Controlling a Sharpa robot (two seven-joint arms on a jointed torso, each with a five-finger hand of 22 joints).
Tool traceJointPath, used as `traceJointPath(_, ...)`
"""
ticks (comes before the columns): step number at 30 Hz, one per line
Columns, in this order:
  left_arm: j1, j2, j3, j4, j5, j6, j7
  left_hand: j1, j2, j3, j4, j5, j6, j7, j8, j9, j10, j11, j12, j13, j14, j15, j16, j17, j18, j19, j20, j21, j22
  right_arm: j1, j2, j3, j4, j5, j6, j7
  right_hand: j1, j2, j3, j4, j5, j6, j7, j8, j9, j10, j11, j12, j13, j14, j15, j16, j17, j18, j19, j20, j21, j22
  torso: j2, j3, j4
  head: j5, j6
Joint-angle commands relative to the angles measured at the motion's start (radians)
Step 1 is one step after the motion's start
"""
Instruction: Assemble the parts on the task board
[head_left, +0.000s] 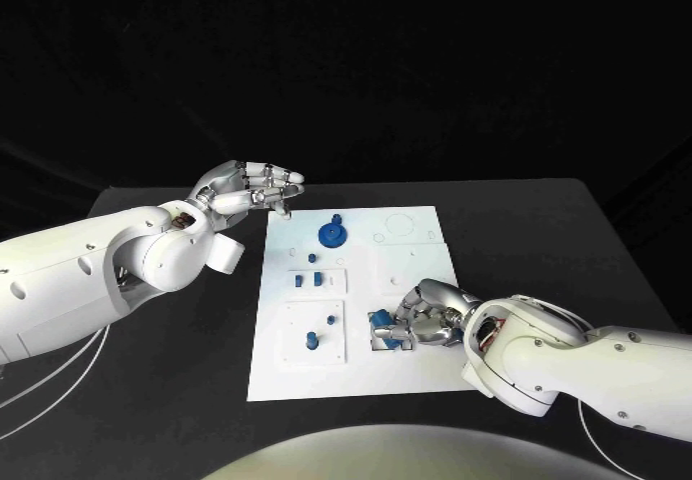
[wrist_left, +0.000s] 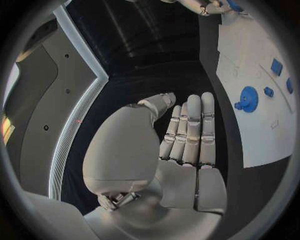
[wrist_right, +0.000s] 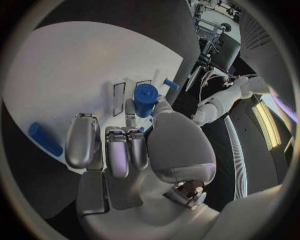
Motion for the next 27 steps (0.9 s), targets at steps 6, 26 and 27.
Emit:
traceJointPath(6, 0.001, 0.000, 0.001, 0.005, 0.001, 0.002, 0.010, -0.007, 0.006, 0.000, 0.000, 0.006, -0.005, 0.004, 0.001, 0.000, -0.007, -0.003, 0.005, 0.000, 0.002, 0.006, -0.002, -0.001, 0.014, -0.005, 0.004, -0.006, -0.001, -0.006, 0.016, 0.000, -0.028, -0.006, 0.026, -0.002, -0.004, 0.005, -0.006, -0.001, 0.000, 0.041, -0.040, 0.008, 0.002, 0.106, -0.005, 0.003, 0.263, 0.104, -0.007, 0.003, 0.263, -0.017, 0.016, -0.006, -0.004, 0.152, 0.000, -0.0008, 0.0012, 0.001, 0.001)
traceJointPath(26, 0.001, -0.003, 0.001, 0.007, 0.001, 0.001, 0.009, -0.006, 0.006, 0.001, -0.002, 0.007, -0.006, 0.004, 0.003, 0.000, -0.009, -0.003, 0.006, 0.000, 0.002, 0.005, -0.001, -0.001, 0.014, -0.005, 0.004, -0.007, -0.001, -0.008, 0.031, 0.000, -0.034, -0.055, 0.042, -0.028, -0.274, -0.162, -0.102, 0.008, 0.028, 0.035, -0.041, 0.035, 0.021, 0.106, -0.005, 0.003, 0.263, 0.104, -0.008, 0.003, 0.263, -0.015, 0.015, -0.006, -0.022, 0.155, -0.001, -0.0003, -0.0005, 0.000, 0.004)
traceJointPath(27, 0.001, -0.004, 0.001, 0.008, 0.001, 0.002, 0.008, -0.006, 0.006, 0.001, -0.002, 0.007, -0.006, 0.004, 0.003, 0.000, -0.009, -0.003, 0.006, 0.000, 0.002, 0.005, -0.001, -0.001, 0.014, -0.005, 0.004, -0.007, -0.001, -0.008, 0.030, 0.000, -0.033, -0.059, 0.043, -0.030, -0.274, -0.162, -0.102, 0.008, 0.028, 0.035, -0.041, 0.036, 0.021, 0.106, -0.005, 0.003, 0.263, 0.104, -0.008, 0.003, 0.263, -0.015, 0.015, -0.006, -0.022, 0.155, -0.001, -0.0003, -0.0005, 0.000, 0.003)
